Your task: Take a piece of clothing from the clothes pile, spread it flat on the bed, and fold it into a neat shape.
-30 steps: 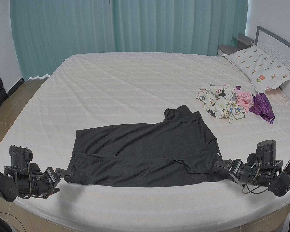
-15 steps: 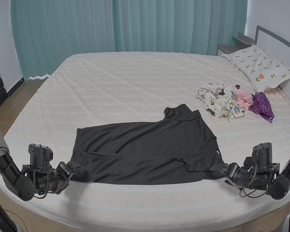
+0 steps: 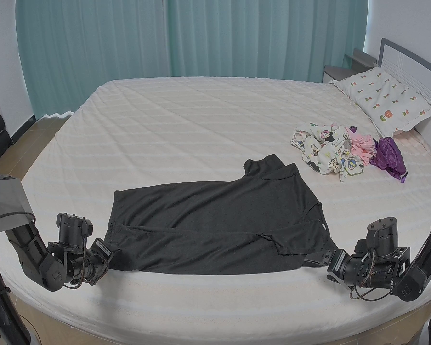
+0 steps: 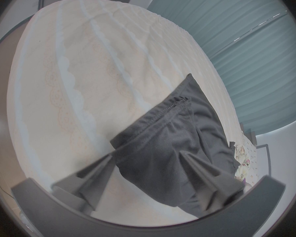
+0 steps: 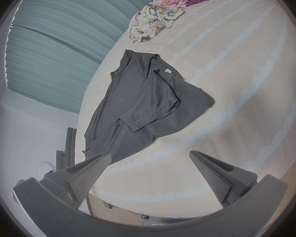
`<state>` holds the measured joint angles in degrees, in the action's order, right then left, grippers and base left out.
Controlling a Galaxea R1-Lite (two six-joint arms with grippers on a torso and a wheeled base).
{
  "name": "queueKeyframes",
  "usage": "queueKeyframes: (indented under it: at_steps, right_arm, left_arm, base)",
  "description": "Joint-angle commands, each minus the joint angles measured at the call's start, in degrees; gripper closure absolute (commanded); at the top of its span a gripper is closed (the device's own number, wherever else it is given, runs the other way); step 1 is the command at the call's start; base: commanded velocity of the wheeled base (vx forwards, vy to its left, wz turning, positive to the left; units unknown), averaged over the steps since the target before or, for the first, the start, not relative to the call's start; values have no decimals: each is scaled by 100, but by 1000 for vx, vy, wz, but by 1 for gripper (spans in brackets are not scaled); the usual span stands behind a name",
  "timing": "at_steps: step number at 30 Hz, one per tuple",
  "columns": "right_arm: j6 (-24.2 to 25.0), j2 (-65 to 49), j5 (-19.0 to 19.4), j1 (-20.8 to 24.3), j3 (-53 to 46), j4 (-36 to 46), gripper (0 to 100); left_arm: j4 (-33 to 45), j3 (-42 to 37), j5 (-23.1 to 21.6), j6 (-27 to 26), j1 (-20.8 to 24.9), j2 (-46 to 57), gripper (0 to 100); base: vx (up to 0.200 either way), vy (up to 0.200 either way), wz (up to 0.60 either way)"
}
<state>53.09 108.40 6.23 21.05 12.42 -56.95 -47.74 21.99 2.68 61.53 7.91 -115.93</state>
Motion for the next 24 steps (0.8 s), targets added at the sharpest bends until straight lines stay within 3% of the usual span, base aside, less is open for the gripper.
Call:
queueKeyframes:
  at_steps: [1, 7, 15, 24]
  right_arm:
    - [-18, 199, -16, 39, -3, -9, 0]
    - [8, 691, -131, 30, 103, -88, 0]
    - [386, 1553, -825, 66, 524, -773, 0]
    - [395, 1895, -1203, 110, 533, -1626, 0]
  left_arm:
    - [-95, -19, 48, 17, 0, -149, 100]
    - [-438, -160, 48, 202, -62, -123, 100]
    - [-640, -257, 31, 202, -369, -105, 100]
    - [-667, -283, -13, 211, -413, -79, 100]
  base:
    - [0, 0, 0]
    - [0, 0, 0]
    - [0, 0, 0]
    - [0, 0, 0]
